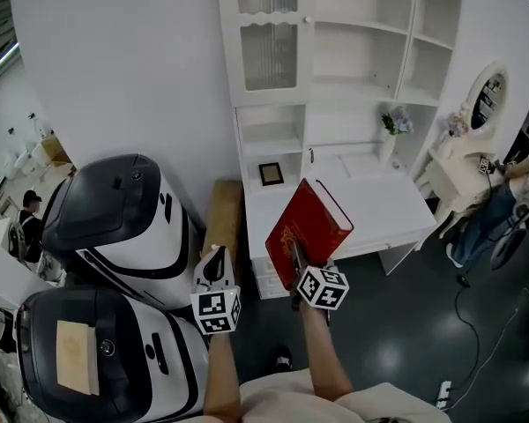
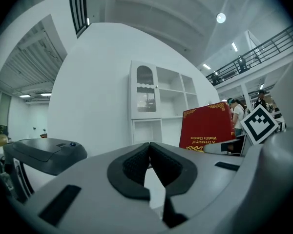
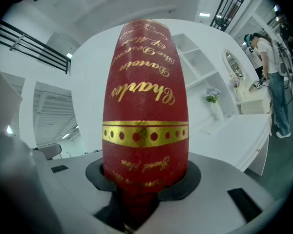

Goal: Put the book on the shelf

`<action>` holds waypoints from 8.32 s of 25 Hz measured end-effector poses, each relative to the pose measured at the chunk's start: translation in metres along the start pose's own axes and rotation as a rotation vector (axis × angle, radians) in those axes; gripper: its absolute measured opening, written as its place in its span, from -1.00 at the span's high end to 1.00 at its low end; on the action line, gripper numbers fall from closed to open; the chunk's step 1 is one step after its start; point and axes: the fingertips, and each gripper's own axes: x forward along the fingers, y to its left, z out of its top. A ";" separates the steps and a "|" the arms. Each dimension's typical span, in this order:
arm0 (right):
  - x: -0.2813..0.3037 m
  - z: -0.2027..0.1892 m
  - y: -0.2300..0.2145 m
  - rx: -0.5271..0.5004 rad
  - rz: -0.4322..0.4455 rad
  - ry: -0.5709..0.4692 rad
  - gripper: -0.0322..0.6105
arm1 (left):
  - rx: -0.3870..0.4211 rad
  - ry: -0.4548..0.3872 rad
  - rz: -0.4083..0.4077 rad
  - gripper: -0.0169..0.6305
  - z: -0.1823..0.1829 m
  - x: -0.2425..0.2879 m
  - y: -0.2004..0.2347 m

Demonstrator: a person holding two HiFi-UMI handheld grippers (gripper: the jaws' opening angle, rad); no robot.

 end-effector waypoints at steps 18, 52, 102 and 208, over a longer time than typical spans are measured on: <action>0.132 0.002 -0.057 0.089 0.005 0.044 0.28 | -0.021 0.074 0.088 0.90 -0.039 0.108 0.063; 0.389 0.070 -0.076 0.240 -0.043 -0.080 0.28 | 0.015 -0.029 -0.262 0.90 -0.005 0.441 0.095; 0.483 0.103 -0.077 0.390 -0.029 -0.099 0.29 | 0.048 -0.049 -0.268 0.90 0.001 0.460 0.131; 0.462 0.114 -0.051 -0.277 0.028 -0.039 -0.08 | -0.074 0.040 -0.282 0.90 -0.027 0.422 0.095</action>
